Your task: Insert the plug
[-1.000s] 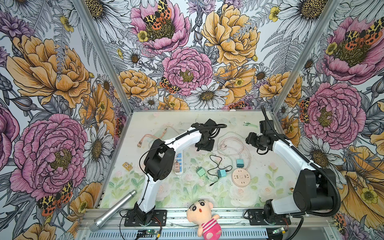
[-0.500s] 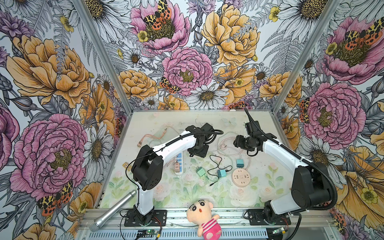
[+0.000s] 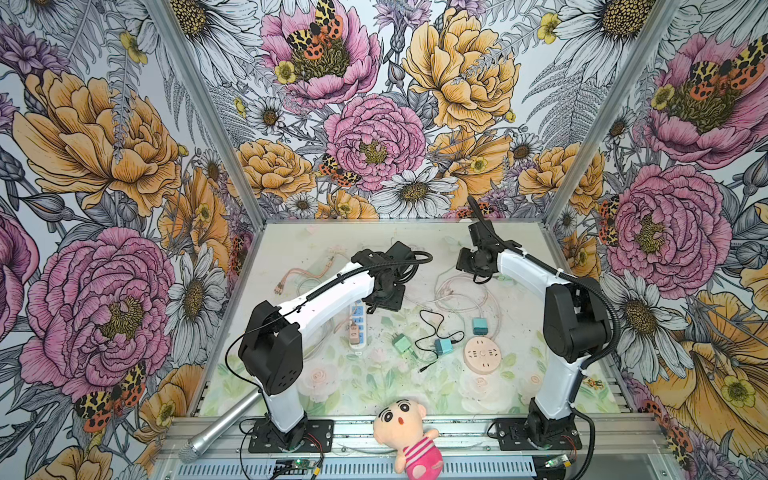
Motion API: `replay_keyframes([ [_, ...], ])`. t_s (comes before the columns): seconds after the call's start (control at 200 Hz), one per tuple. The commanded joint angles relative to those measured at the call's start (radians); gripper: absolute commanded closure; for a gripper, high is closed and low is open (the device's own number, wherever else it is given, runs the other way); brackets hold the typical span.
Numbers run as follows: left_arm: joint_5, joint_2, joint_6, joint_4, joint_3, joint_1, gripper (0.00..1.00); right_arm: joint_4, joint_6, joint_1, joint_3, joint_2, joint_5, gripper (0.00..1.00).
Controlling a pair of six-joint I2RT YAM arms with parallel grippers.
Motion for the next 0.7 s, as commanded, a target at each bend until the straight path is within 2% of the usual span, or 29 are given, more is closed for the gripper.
replay_keyframes([
  [0.0,-0.023,-0.014,0.003,0.027,-0.021,0.014,0.53,0.001,0.037,-0.037,0.022,0.007,0.105,0.47],
  [0.27,0.004,0.032,0.019,0.053,-0.011,0.038,0.53,0.0,0.093,-0.123,-0.038,-0.004,0.124,0.48],
  [0.41,0.011,0.054,0.027,0.056,-0.001,0.041,0.53,0.0,0.154,-0.158,-0.072,0.002,0.17,0.5],
  [0.696,0.026,0.064,0.033,0.07,-0.01,0.064,0.53,0.0,0.174,-0.205,-0.039,0.047,0.169,0.5],
])
